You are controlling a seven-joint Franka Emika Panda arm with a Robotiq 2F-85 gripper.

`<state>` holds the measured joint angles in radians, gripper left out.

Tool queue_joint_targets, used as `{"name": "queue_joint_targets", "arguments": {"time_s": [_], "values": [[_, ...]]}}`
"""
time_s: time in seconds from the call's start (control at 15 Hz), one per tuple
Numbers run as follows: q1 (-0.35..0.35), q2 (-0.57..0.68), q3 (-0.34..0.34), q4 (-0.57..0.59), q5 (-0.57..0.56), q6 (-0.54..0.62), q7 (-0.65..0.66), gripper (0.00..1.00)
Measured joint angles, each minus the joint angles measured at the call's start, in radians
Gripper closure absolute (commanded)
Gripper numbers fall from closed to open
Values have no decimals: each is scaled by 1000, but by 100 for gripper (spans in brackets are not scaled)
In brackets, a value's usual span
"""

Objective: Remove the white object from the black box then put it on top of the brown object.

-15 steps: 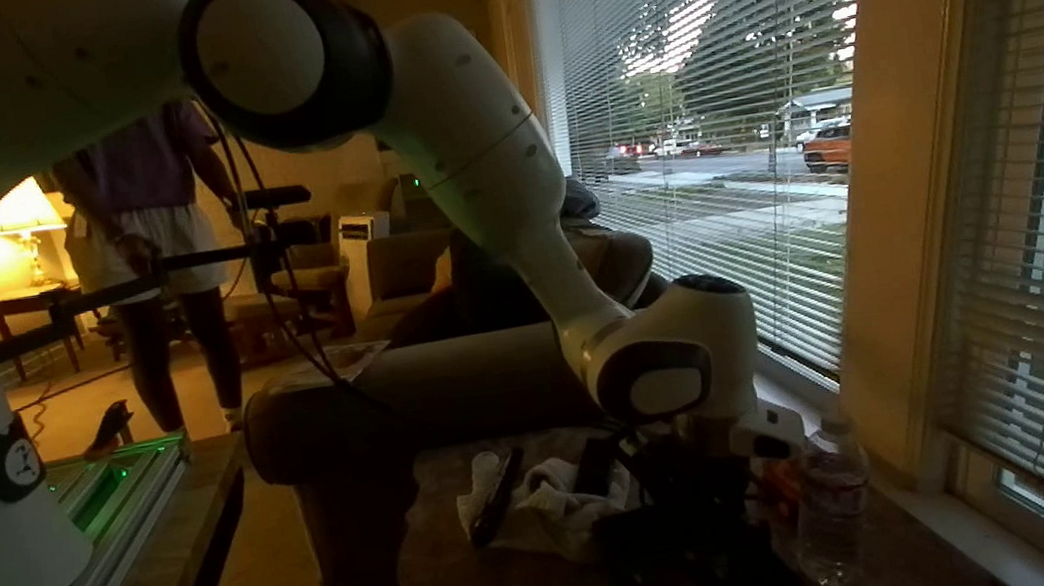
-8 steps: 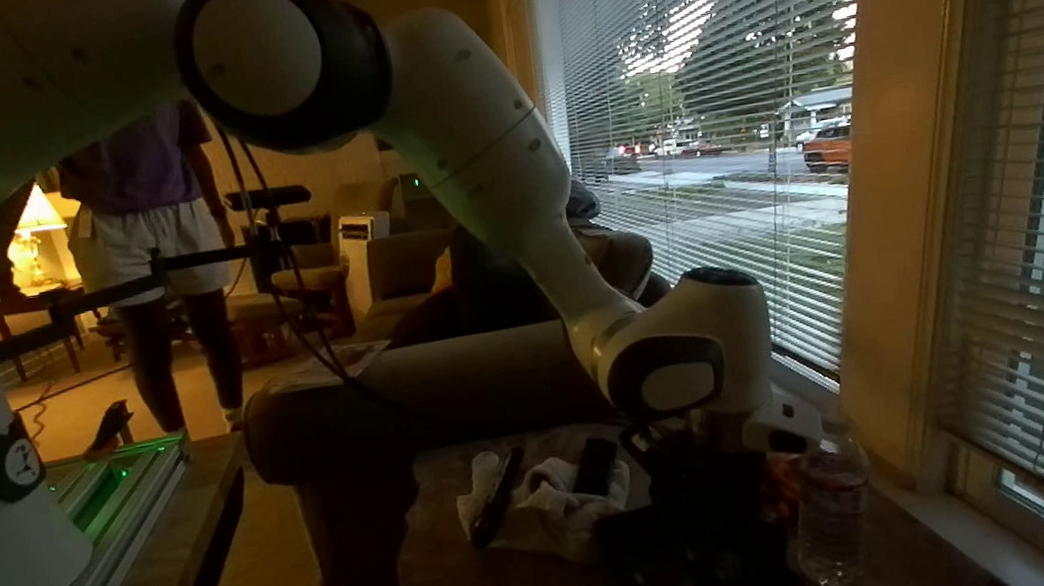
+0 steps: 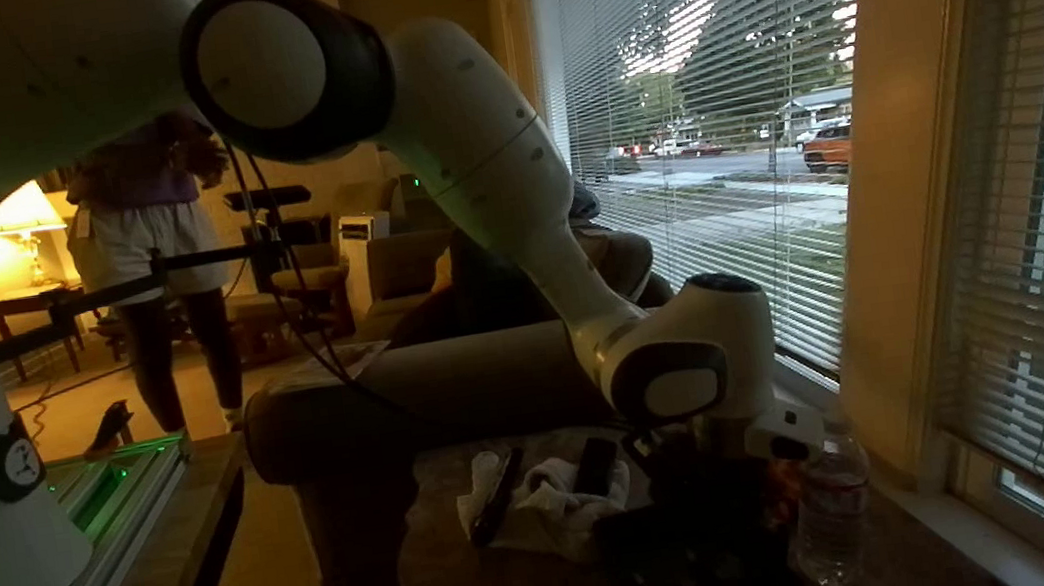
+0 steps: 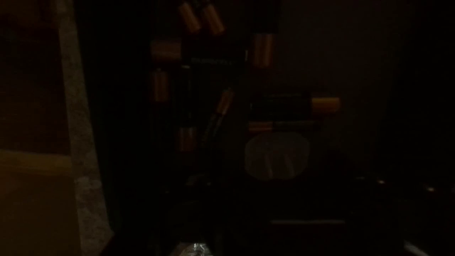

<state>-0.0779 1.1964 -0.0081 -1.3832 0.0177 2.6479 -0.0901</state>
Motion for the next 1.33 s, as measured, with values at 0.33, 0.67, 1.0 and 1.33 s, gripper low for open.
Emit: {"name": "queue_joint_targets", "arguments": {"time_s": [0.33, 0.67, 1.0, 1.33], "values": [[1, 6, -3, 11, 0, -14, 8, 49], [1, 7, -8, 25, 0, -34, 9, 57], [2, 6, -8, 27, 0, -41, 9, 81], [5, 5, -7, 27, 0, -43, 9, 81]]}}
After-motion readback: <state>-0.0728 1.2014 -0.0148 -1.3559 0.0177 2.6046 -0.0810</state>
